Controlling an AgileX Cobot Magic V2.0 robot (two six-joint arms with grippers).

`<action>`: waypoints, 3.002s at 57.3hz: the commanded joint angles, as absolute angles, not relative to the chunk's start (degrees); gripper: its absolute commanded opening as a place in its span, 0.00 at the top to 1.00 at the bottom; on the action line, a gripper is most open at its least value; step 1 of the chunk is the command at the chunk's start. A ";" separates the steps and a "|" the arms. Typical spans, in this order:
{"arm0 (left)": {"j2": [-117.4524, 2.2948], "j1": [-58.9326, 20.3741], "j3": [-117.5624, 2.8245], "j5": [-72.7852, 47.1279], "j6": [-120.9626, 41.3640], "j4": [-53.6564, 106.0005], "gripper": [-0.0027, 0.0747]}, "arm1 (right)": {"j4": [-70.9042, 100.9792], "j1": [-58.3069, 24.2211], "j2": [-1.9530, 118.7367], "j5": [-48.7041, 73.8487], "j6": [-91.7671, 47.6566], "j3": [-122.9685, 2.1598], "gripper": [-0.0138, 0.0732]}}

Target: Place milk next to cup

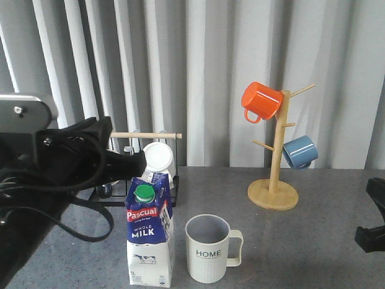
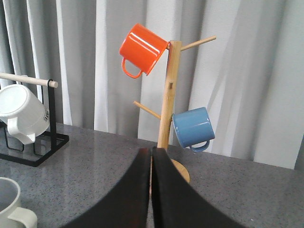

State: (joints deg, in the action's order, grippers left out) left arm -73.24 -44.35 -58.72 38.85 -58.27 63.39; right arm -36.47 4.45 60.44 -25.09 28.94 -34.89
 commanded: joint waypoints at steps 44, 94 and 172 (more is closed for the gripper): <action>-66.21 -47.40 -60.79 6.11 -10.32 15.43 0.97 | -35.95 4.81 59.48 -28.81 28.50 -36.55 0.85; -4.41 -4.41 -3.59 2.18 9.87 1.83 0.97 | -35.95 4.81 59.48 -28.73 28.50 -36.55 0.85; 1.33 -4.00 0.54 -3.86 3.89 -4.71 0.97 | -35.95 4.81 59.48 -28.91 28.50 -36.55 0.85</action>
State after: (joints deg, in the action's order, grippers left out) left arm 0.71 -3.95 1.32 -7.62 3.84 -4.70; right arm -36.47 4.45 60.38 -25.13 28.94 -34.89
